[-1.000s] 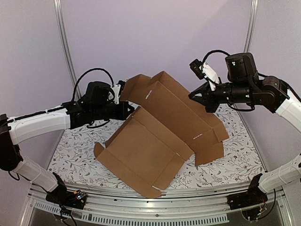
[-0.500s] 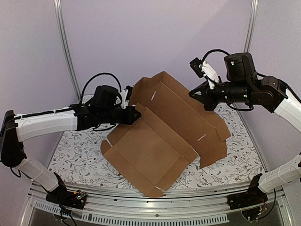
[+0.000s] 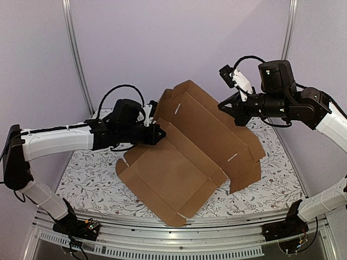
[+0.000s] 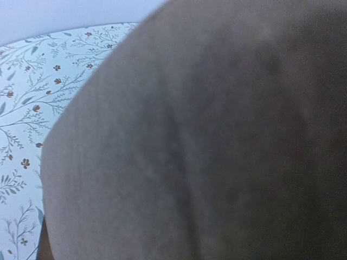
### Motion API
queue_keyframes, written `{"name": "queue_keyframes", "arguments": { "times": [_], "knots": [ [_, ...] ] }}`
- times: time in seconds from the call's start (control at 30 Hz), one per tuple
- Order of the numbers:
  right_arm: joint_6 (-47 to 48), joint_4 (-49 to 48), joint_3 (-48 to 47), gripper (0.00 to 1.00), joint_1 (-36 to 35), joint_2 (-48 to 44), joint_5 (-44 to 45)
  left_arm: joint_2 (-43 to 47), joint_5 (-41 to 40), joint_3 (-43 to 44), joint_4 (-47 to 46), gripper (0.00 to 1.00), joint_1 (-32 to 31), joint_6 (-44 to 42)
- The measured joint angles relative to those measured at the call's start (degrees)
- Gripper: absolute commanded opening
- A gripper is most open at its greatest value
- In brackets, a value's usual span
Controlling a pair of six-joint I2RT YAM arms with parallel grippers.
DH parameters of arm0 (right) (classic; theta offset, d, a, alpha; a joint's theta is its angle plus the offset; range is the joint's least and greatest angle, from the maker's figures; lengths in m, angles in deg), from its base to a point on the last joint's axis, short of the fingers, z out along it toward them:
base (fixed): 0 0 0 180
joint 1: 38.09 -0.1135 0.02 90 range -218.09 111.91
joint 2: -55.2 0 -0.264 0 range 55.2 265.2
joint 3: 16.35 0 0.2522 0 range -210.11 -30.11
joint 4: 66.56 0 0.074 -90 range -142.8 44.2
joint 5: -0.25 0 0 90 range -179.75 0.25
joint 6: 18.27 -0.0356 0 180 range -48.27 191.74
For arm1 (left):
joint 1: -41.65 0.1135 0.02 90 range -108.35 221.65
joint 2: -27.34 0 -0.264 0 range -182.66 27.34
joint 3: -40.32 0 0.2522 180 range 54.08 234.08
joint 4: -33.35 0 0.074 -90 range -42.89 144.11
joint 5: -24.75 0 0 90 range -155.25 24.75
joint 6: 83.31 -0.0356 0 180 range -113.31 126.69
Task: Fold the paper box
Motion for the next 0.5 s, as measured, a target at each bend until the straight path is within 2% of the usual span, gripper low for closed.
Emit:
{"name": "queue_keyframes", "arguments": {
  "times": [0.2,0.5],
  "knots": [
    [0.0,-0.1,0.9,0.00,0.0,0.0,2.0,4.5,-5.3,0.1,4.0,0.08,0.0,-2.0],
    [-0.5,-0.7,2.4,0.00,0.0,-0.2,3.2,16.4,-13.4,-2.4,7.2,0.10,0.0,-3.3]
  ]
}}
